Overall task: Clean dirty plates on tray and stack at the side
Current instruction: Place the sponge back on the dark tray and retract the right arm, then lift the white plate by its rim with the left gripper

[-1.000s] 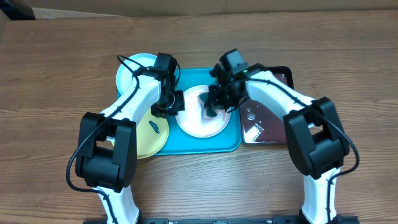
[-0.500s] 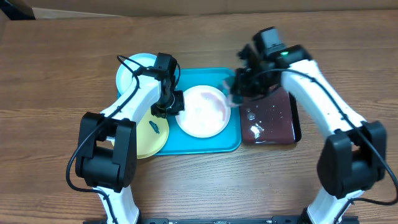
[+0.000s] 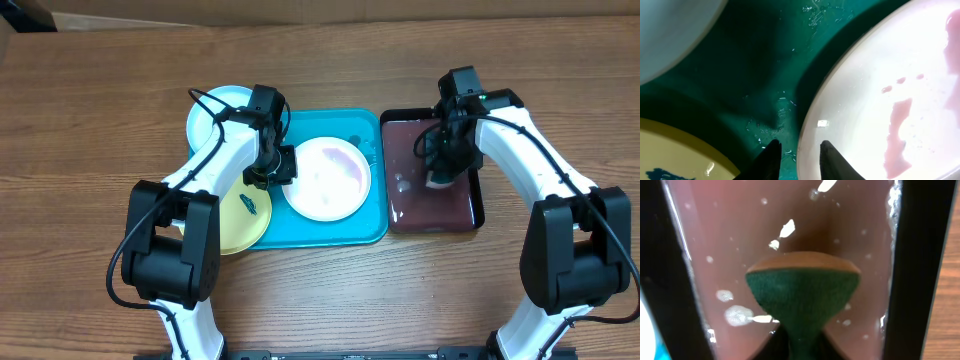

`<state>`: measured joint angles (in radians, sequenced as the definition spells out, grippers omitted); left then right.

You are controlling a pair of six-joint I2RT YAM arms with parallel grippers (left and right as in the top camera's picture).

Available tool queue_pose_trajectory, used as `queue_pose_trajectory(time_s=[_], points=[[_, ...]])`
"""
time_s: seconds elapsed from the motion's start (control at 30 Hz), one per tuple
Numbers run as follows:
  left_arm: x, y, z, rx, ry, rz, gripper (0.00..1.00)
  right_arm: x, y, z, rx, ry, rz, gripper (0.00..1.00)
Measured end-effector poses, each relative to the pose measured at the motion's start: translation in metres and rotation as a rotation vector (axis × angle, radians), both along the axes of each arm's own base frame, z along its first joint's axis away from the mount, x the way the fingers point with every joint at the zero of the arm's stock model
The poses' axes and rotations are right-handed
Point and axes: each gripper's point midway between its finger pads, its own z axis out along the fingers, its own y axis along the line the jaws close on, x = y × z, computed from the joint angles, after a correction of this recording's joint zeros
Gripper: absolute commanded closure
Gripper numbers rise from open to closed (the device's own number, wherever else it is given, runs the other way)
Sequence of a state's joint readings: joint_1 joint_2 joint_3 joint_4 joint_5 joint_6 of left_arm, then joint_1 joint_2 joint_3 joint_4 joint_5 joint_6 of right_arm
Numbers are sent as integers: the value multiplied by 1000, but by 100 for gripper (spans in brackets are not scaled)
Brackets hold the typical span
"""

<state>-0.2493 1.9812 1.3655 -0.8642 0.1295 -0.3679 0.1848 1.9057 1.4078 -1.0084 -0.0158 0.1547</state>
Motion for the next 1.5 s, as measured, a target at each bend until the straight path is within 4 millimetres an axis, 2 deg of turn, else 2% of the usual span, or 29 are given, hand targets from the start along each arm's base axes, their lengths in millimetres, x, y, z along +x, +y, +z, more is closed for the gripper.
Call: queue_pose_trajectory(time_s=[0.03, 0.17, 0.33, 0.4, 0.47, 0.53, 0.63, 0.67, 0.7, 0.77, 0.87, 0.97, 1.23, 1.37, 1.5], points=[[0, -1, 0, 1, -1, -3, 71, 0, -1, -1, -6, -1, 5, 55], [0, -2, 0, 4, -2, -6, 69, 3, -4, -2, -21, -14, 5, 31], [-1, -1, 0, 7, -1, -6, 68, 5, -7, -1, -23, -19, -9, 22], [-1, -1, 0, 7, 0, -6, 68, 5, -14, 3, -23, -11, -31, 17], [-1, -1, 0, 7, 1, -3, 68, 15, -28, 13, -18, -34, -74, 15], [-1, -1, 0, 7, 2, 5, 68, 31, -51, 26, -15, -80, -141, 14], [0, -2, 0, 5, 0, 16, 69, 42, -87, 36, -12, -117, -233, 12], [0, -2, -1, 5, -2, 18, 70, 41, -98, 36, -13, -114, -268, 2], [0, -2, -2, 4, -2, 23, 71, 35, -118, 35, -16, -98, -329, 0], [0, -1, -6, 2, -6, 33, 76, 29, -135, 34, -10, -81, -394, 0], [-4, -1, -12, 2, 0, 43, 81, 27, -146, 34, -2, -77, -434, 0], [-3, -1, -13, 0, -6, 46, 96, 26, -146, 34, 19, -73, -448, 0], [2, -2, -8, -19, -14, 53, 96, 30, -142, 35, 47, -84, -448, 0], [21, 2, 10, -28, -56, 70, 96, 30, -142, 35, 50, -84, -449, 0], [48, 9, 40, -35, -129, 79, 96, 30, -141, 35, 51, -83, -450, 0]])
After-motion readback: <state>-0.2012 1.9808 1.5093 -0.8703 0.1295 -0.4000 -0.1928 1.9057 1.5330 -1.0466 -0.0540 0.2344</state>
